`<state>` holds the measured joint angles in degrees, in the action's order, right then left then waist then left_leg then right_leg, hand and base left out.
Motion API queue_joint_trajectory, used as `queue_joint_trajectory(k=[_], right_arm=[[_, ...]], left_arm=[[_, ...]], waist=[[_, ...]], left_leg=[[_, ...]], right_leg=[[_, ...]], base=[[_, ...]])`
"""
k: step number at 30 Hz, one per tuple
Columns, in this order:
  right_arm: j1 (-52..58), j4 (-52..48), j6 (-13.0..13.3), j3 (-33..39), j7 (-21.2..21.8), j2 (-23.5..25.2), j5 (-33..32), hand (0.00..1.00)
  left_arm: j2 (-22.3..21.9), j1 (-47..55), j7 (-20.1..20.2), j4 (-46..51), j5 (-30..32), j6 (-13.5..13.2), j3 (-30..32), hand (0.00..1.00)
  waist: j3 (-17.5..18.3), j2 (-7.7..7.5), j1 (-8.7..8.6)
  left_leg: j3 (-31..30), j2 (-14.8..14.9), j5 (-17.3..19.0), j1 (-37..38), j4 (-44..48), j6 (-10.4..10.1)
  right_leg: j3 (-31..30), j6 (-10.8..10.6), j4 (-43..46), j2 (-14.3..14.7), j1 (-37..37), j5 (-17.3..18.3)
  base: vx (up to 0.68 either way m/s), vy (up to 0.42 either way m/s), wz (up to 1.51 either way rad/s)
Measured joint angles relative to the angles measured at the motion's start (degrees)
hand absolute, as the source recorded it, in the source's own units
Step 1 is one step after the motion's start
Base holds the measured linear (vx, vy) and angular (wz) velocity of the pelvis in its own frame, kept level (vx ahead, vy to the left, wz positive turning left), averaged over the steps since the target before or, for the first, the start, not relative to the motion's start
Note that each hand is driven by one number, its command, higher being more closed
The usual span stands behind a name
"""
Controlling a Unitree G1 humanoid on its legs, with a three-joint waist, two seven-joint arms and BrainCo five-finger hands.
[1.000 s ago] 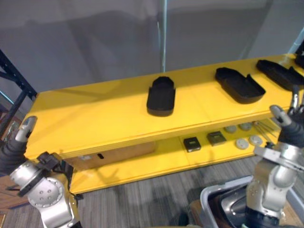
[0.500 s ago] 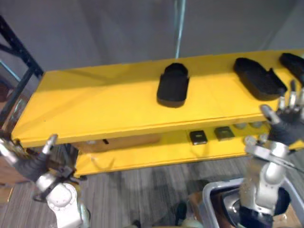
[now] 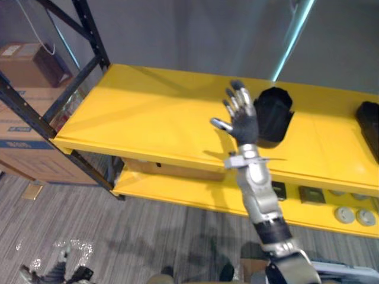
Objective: Walk over and take plastic housings, then place them on the shelf
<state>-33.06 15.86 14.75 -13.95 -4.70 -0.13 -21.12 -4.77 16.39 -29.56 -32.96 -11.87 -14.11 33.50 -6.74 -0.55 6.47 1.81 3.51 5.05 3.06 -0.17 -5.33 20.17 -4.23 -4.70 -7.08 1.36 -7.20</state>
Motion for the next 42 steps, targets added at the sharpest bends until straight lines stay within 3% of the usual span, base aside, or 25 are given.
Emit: queue_joint_trajectory(k=[4, 8, 11, 15, 17, 20, 24, 34, 38, 42], right_arm=[[-8.75, 12.87, -0.79, 0.58, -2.11, 2.81, -0.82, 0.00], [-19.74, 25.89, -2.19, 10.00, -8.02, 6.74, 3.93, 0.00], [-25.57, 31.89, -2.30, 16.47, -10.89, 7.09, 5.10, 0.00], [-31.43, 39.33, -3.57, 21.99, -12.60, 6.57, 6.29, 0.00], [-33.69, 42.04, -4.54, 25.04, -13.10, 4.70, 6.30, 0.00], [-34.43, 43.90, -4.92, 27.56, -13.85, 1.17, 6.14, 0.00], [-37.94, 45.69, -6.09, 30.30, -16.08, -5.62, 6.19, 0.00], [-38.30, 47.82, -8.72, 33.00, -21.76, -6.76, 7.75, 0.00], [-39.32, 47.84, -8.95, 32.98, -23.05, -6.74, 8.58, 0.00], [-39.31, 47.84, -8.95, 33.62, -24.47, -6.74, 9.08, 0.00]], left_arm=[[0.33, -1.31, 5.74, -10.62, -4.47, 1.97, -4.17, 0.00], [0.72, -1.95, 9.13, -15.20, -6.27, 3.04, -7.83, 0.00], [1.37, -3.66, 10.65, -17.23, -6.34, 3.85, -11.29, 0.00], [2.26, -5.25, 12.68, -17.75, -5.57, 4.26, -16.84, 0.00], [2.73, -6.56, 13.80, -17.72, -5.21, 4.23, -19.72, 0.00], [4.21, -7.40, 14.96, -17.67, -3.68, 4.18, -23.14, 0.00], [5.61, -9.62, 15.55, -17.66, -2.73, 4.18, -26.91, 0.00], [6.67, -11.31, 14.59, -17.66, -2.81, 4.18, -30.03, 0.00], [6.62, -12.60, 14.54, -17.61, -2.79, 4.15, -31.11, 0.00], [6.91, -12.84, 14.23, -17.59, -2.80, 4.15, -32.20, 0.00]], waist=[[0.17, -0.42, 1.59], [-0.01, -0.13, 3.05], [-0.43, 0.35, 4.92], [-2.05, 1.43, 5.64], [-3.58, 1.91, 6.85], [-3.89, 2.11, 7.18], [-7.61, 3.30, 7.31], [-8.47, 3.69, 7.16], [-9.96, 4.71, 6.86], [-9.99, 4.77, 6.55]], left_leg=[[-0.51, 0.39, 0.08, -0.35, 0.48, -0.02], [-3.26, 0.77, -0.49, -1.85, 0.61, -0.74], [-5.59, 1.02, -1.41, -3.27, 0.61, -1.22], [-7.99, 1.14, -2.39, -5.00, 0.66, -1.49], [-8.61, 1.04, -2.83, -5.90, 0.75, -1.70], [-10.22, 0.89, -3.09, -7.74, 1.53, -1.75], [-11.34, 0.69, -3.09, -9.18, 2.74, -1.75], [-8.79, 1.05, -3.06, -9.86, 2.72, -1.74], [-7.59, 1.37, -2.94, -9.09, 2.67, -1.65], [-7.40, 1.67, -2.94, -9.00, 2.67, -1.65]], right_leg=[[-0.01, 0.30, 0.00, 0.26, 0.23, 0.23], [2.04, 0.57, 0.00, 0.61, 0.59, 0.82], [4.16, 0.87, 0.00, 0.95, 0.45, 1.04], [6.57, 1.08, 0.00, 1.18, 0.21, 1.20], [7.01, 1.09, 0.01, 1.35, -0.46, 1.19], [8.57, 1.12, 0.02, 1.23, -1.17, 1.21], [9.69, 1.16, 0.02, 1.20, -1.56, 1.23], [7.71, 1.27, 0.02, 1.32, -3.52, 1.27], [6.49, 1.36, 0.02, 1.52, -3.48, 1.17], [6.32, 1.36, 0.02, 1.81, -3.52, 1.18]], base=[[-0.06, -0.022, 0.05], [-0.08, -0.054, 0.29], [-0.06, -0.060, 0.38], [-0.03, -0.035, 0.35], [-0.01, -0.008, 0.16], [0.02, -0.007, 0.31], [0.02, 0.006, 0.13], [0.02, 0.005, -0.09], [0.00, 0.005, -0.17], [0.00, 0.000, -0.01]])
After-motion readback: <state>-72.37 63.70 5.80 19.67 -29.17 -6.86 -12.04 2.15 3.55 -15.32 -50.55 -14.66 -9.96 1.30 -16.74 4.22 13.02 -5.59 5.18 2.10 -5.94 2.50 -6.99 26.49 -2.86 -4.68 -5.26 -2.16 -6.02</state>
